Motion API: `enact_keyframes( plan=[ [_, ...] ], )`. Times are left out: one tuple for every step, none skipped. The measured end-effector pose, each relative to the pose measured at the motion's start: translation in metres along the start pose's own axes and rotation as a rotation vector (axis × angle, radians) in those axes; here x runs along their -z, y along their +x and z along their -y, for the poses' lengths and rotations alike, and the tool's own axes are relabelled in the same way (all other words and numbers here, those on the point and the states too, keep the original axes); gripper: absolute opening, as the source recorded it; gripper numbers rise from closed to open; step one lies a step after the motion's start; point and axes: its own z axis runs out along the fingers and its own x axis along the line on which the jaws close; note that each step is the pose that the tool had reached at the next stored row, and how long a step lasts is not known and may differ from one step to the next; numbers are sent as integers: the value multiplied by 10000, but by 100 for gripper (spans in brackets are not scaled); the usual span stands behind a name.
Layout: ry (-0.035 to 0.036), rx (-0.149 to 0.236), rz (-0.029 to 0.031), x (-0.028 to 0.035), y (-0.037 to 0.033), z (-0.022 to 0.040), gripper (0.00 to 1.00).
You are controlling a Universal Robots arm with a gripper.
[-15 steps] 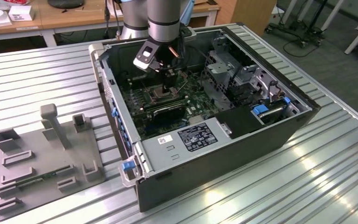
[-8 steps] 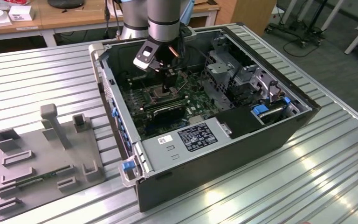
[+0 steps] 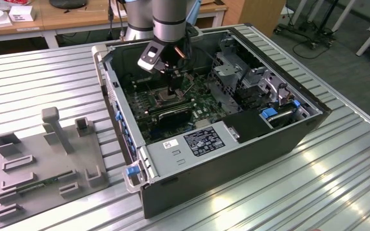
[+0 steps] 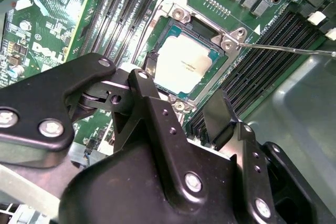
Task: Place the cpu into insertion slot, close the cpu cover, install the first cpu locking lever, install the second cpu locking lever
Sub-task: 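Place the cpu into insertion slot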
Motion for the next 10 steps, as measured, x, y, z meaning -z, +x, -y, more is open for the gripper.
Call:
enact_keyframes(
  plan=[
    [-1,0,-1,5,0,0,63],
    [-1,0,-1,10,0,-1,63],
    [-1,1,0,15,0,-1,63],
    [-1,0,0,21,0,-1,63],
    [0,0,-1,27,0,-2,63],
    [-1,0,-1,35,0,-2,63],
    [0,1,-1,42,1,-2,63],
    [-1,0,-1,48,1,-3,63],
    [-1,0,0,54,1,-3,63],
    [-1,0,-1,60,1,-3,63]
  ],
)
